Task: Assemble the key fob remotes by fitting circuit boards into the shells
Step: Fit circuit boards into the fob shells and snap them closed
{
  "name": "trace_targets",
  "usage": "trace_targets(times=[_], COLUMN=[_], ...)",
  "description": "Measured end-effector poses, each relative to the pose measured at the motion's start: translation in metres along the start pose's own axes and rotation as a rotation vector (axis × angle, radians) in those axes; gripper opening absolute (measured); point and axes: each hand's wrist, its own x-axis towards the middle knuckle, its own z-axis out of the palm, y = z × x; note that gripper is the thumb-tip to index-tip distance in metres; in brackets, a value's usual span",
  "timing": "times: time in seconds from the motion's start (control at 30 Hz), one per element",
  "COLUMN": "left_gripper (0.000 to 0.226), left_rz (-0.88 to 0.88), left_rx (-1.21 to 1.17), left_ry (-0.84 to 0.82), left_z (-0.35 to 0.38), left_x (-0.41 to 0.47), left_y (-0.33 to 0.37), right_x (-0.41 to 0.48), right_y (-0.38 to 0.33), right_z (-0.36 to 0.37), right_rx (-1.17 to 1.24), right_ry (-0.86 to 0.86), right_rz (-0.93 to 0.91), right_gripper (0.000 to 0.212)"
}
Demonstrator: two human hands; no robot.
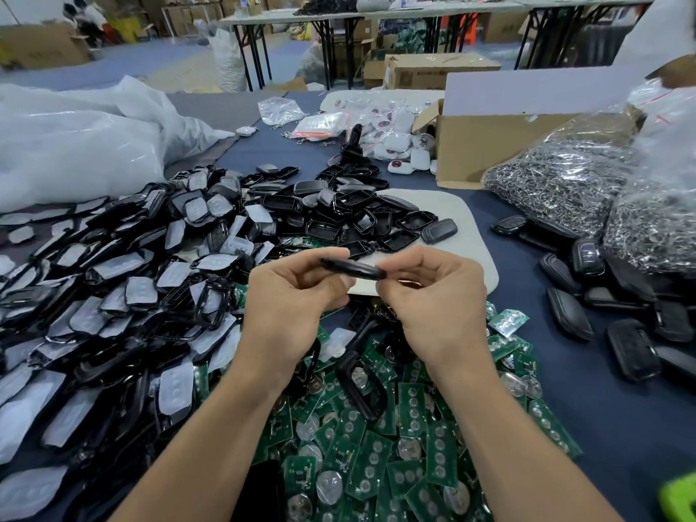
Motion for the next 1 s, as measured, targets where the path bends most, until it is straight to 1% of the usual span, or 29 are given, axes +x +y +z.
trace_targets(times=[0.07,0.13,0.2,0.27,0.33,0.4,0.47,0.57,0.63,0.67,0.77,0.9,1.0], left_gripper=[0.038,0.043,0.041,0.037,0.033,0.038,0.043,0.034,0.036,0.039,0.042,0.04,0.041], left_rz=[0.063,0.122,0.129,0.075,0.014,-0.018,-0.032,-0.012,0.02,0.032,0.035,0.026,0.028], left_rx=[0.096,0.148,0.148,0.081,-0.004,-0.06,-0.097,-0.087,-0.061,-0.055,-0.059,-0.02,0.007], left_ry=[0.041,0.043,0.032,0.024,0.019,0.009,-0.002,-0.022,-0.048,-0.066,-0.11,-0.116,-0.11], left_z=[-0.001,-0.003,-0.004,-0.005,-0.004,-0.003,-0.002,-0.001,-0.002,-0.003,-0.004,-0.003,-0.003], left_x=[-0.001,-0.002,-0.002,-0.002,-0.002,-0.002,-0.002,-0.002,-0.002,-0.003,-0.004,-0.004,-0.005], left_y=[-0.001,0.001,0.003,0.004,0.006,0.007,0.007,0.007,0.007,0.008,0.009,0.007,0.007], right_x=[-0.002,-0.004,-0.004,-0.002,-0.001,-0.001,-0.001,-0.002,-0.002,-0.002,-0.002,-0.004,-0.004], right_y=[0.0,-0.001,-0.004,-0.007,-0.01,-0.011,-0.011,-0.011,-0.011,-0.011,-0.011,-0.01,-0.01], right_z=[0.0,0.0,0.0,-0.001,-0.001,0.0,0.001,0.001,0.001,0.001,0.002,0.003,0.003], right_rx=[-0.058,-0.098,-0.076,0.024,0.213,0.364,0.429,0.405,0.342,0.314,0.269,0.214,0.208], right_ry=[0.039,0.07,0.038,-0.05,-0.133,-0.164,-0.176,-0.234,-0.281,-0.291,-0.266,-0.2,-0.23], right_rz=[-0.036,-0.069,-0.043,0.06,0.207,0.324,0.378,0.374,0.349,0.336,0.301,0.289,0.321], right_gripper=[0.032,0.028,0.025,0.019,0.013,0.011,0.009,0.005,0.004,0.007,0.006,0.003,0.005])
